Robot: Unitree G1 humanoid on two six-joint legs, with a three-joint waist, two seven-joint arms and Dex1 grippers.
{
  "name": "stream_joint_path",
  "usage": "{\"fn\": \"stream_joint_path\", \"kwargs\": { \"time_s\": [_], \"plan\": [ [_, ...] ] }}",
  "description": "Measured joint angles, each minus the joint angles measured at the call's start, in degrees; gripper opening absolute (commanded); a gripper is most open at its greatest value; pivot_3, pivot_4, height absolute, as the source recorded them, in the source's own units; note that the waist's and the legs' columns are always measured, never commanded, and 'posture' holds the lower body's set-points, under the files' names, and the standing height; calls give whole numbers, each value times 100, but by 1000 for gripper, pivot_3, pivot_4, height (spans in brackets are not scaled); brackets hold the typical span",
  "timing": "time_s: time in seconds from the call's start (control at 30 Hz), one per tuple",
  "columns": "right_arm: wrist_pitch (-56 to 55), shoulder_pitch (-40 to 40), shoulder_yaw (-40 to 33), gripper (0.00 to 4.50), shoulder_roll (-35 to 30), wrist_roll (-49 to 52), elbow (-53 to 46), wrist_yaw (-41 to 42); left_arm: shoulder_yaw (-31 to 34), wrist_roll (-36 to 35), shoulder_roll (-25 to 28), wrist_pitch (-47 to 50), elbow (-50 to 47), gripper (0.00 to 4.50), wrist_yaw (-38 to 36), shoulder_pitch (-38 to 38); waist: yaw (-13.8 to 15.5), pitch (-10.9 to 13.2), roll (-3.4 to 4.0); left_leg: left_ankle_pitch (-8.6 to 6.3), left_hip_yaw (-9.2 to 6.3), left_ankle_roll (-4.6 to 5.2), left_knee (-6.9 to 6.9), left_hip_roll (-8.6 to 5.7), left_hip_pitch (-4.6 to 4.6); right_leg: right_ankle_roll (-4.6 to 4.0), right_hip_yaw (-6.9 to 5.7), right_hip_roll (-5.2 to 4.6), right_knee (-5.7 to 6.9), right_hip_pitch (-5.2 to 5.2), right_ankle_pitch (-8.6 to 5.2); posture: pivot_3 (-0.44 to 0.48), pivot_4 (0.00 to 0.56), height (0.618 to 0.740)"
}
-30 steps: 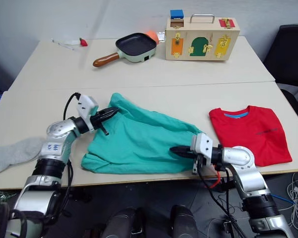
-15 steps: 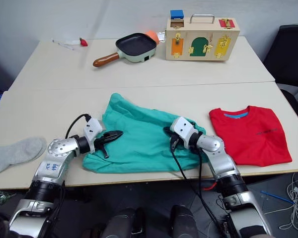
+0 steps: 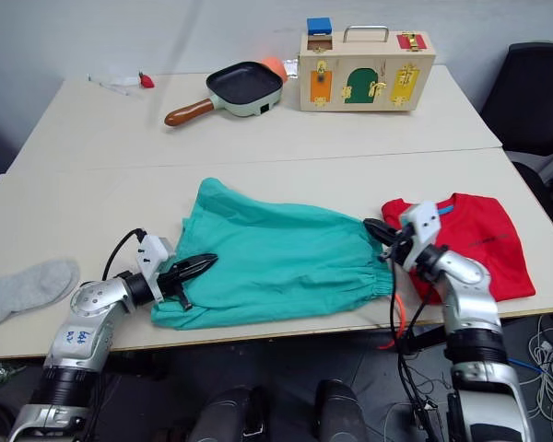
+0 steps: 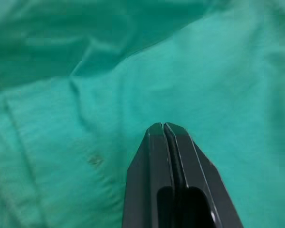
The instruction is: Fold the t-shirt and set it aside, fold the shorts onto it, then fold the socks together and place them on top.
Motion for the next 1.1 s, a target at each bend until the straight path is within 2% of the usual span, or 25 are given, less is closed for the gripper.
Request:
{"fn": "stream_joint_path", "kwargs": {
  "time_s": [0.1,0.23,0.37,0.4,0.53,0.7,0.77,0.93,1.1],
  "plan": [
    [1432,587,-220,1590,-398,918,-1311,-48,92,-298,130,-85,-247,0,-383,54,18,0,1,-14,-7,-5,0,3,0,-2,-1,-7,-19,0,-1,0,150,740],
    [3502,1436,-940,2907,-784,2626,-2734,-913,133,-442,315,-167,-300,0,-772,21,74,0,1,-35,-8,-25,1,3,0,-5,0,-11,-31,1,-2,0,150,740],
    [5032,2633,-1474,4284,-1308,5313,-3309,-2268,-32,-444,296,-240,-297,0,-980,-195,175,0,1,-42,-12,-16,-5,3,-4,-7,0,-13,-51,6,-2,0,150,740],
    [5167,2912,-1503,4444,-1392,5997,-3366,-2703,-103,-437,259,-255,-255,0,-1018,-259,176,0,0,-47,-8,-7,-5,2,-6,-5,0,-12,-59,8,-1,0,150,740],
    [4977,3732,-1429,4444,-1398,7212,-3617,-4410,-429,-311,113,-478,89,0,-1271,-681,220,-2,-2,-52,6,4,-4,0,-8,-1,3,-6,-73,8,1,0,150,740],
    [4277,3529,-985,4444,-829,7384,-3725,-5892,-765,41,-241,-842,1054,0,-1410,-1441,236,-3,-5,-45,17,1,-1,6,-11,0,9,15,-87,7,1,0,150,740],
    [4094,3365,-835,4444,-652,7389,-3762,-6226,-858,170,-379,-986,1397,0,-1424,-1704,226,-8,-13,-38,19,-7,-2,10,-11,0,10,19,-85,7,1,0,150,740],
    [3633,2706,-432,4444,92,7263,-3561,-6834,-1026,778,-783,-1564,3111,0,-1043,-2511,173,-30,-51,-26,21,14,0,22,-8,-3,6,25,-80,6,3,0,150,740],
    [3471,2052,-99,4444,551,7014,-3203,-6999,-1083,988,-913,-1668,3775,0,-971,-2757,119,-37,-60,-28,20,9,1,29,0,-8,3,25,-56,1,7,0,150,740]
  ]
}}
